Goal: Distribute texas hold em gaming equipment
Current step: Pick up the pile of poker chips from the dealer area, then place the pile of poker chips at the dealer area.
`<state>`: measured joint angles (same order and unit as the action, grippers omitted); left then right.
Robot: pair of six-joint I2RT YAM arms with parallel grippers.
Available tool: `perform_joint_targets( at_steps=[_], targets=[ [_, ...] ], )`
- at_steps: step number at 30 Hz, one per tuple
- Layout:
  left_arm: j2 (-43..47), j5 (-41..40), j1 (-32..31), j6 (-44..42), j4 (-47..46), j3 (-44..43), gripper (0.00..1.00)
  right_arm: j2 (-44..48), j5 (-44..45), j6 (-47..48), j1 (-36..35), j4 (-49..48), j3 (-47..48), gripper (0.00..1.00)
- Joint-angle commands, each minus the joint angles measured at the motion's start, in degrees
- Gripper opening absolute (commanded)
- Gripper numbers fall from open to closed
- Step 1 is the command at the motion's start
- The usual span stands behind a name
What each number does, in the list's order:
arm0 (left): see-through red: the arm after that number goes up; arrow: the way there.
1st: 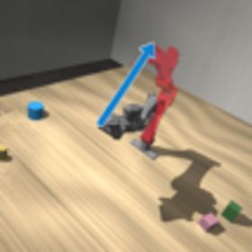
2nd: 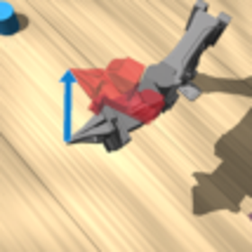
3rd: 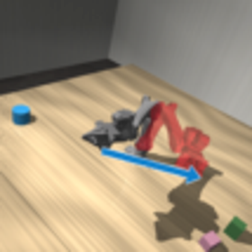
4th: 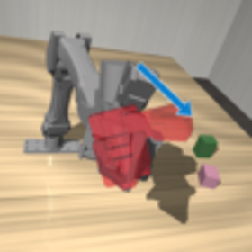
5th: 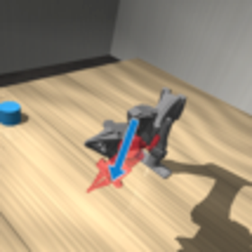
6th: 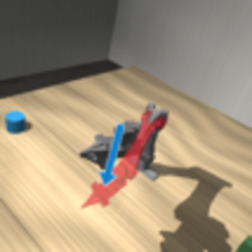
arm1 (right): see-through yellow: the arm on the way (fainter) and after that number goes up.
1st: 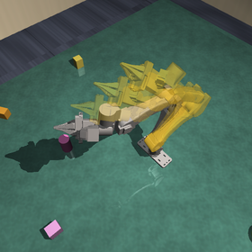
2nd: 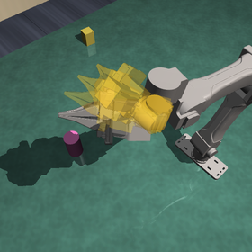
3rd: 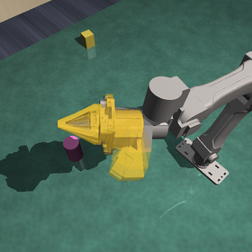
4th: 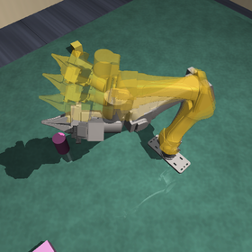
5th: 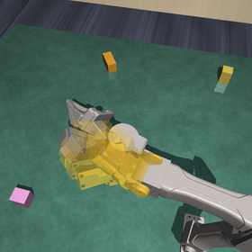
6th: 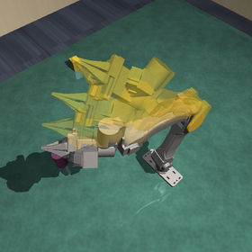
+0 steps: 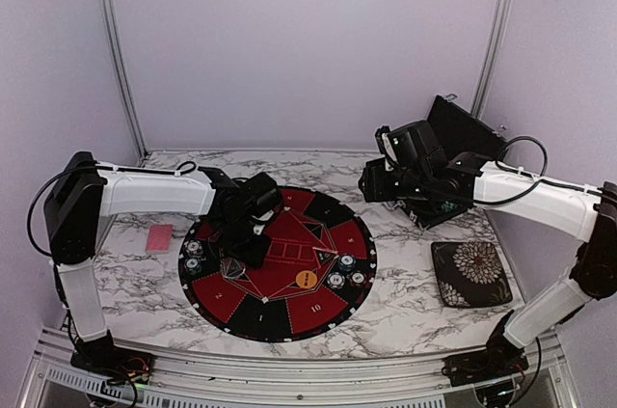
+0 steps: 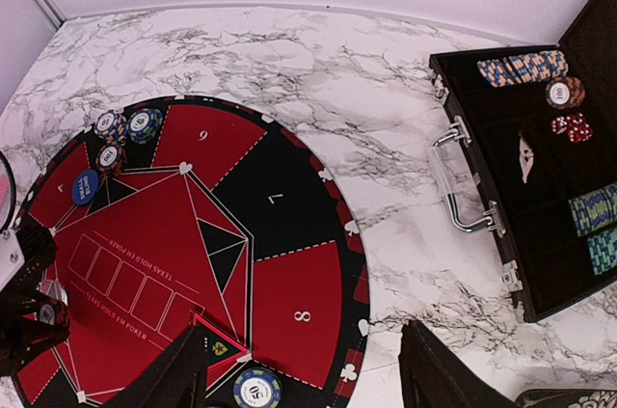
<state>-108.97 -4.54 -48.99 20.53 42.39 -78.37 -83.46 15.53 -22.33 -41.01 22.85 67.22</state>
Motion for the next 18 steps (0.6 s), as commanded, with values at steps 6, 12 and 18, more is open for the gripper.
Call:
perform_joint_targets(
  at_steps=[6, 12, 18],
  targets=[
    [5.19, -1.2, 5.99, -2.18, 2.99, 1.12, 0.3, -0.08, -0.08, -0.4, 0.39, -0.31, 0.76, 0.66],
    [5.41, -2.41, 9.48, -4.22, 3.53, 2.07, 0.3, -0.56, -0.32, -0.5, 0.39, -0.34, 1.13, 0.65],
    [4.77, -2.97, 12.37, -5.73, 3.58, 2.6, 0.3, -0.93, -0.39, -0.53, 0.4, -0.32, 1.31, 0.65]
  ],
)
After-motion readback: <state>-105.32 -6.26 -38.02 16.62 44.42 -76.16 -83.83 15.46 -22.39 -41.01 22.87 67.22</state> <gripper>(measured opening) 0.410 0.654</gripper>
